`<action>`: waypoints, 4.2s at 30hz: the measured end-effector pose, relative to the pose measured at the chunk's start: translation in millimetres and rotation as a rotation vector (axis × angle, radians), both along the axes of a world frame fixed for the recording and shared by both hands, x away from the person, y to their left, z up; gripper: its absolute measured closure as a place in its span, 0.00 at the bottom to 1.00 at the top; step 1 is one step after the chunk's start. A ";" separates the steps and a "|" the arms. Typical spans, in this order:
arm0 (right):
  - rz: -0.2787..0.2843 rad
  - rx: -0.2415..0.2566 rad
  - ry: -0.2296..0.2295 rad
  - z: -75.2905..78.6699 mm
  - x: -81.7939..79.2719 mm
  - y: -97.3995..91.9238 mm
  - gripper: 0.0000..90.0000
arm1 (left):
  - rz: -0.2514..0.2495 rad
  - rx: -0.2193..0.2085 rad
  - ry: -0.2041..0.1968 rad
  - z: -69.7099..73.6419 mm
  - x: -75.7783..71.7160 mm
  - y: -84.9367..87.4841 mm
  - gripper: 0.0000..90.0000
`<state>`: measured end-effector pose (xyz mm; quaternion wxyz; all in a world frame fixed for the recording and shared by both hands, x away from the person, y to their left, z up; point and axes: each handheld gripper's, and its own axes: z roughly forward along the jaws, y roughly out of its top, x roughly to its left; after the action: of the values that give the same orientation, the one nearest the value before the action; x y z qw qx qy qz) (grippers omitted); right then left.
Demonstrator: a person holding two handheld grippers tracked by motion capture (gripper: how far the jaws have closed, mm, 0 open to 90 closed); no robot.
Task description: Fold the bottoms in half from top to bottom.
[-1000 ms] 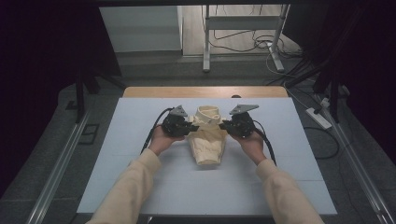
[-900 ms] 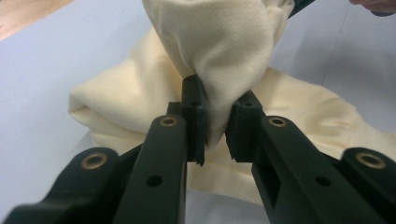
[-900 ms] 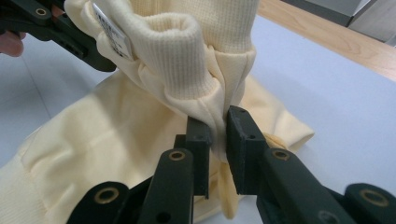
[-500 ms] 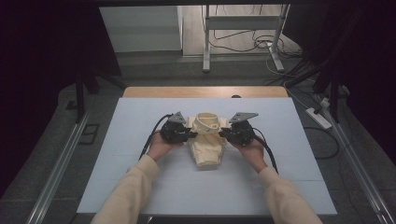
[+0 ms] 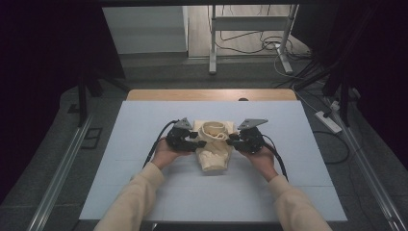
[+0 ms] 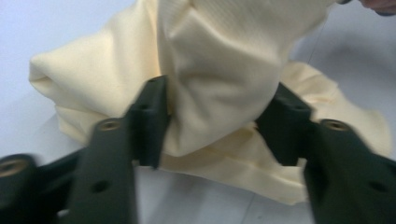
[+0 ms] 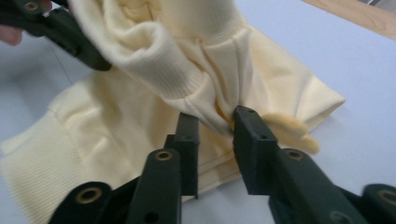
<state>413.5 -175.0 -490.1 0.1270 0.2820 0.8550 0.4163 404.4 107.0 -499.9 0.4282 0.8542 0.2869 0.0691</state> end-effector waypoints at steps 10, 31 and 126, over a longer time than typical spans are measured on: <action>-0.023 0.011 -0.031 28.4 -14.4 -8.2 0.52 | 0.042 -0.046 -0.027 26.4 -20.6 15.2 0.36; 0.043 0.007 0.001 49.8 -6.5 24.8 0.82 | 0.091 -0.088 -0.027 24.3 -13.2 20.3 0.35; 0.052 -0.019 0.053 1.6 -51.6 -27.3 0.99 | 0.095 -0.064 0.012 13.2 -32.8 27.9 0.33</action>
<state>361.9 -202.3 -488.6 0.0962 0.2695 0.8690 0.4036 371.6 134.9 -486.7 0.4499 0.8258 0.3316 0.0749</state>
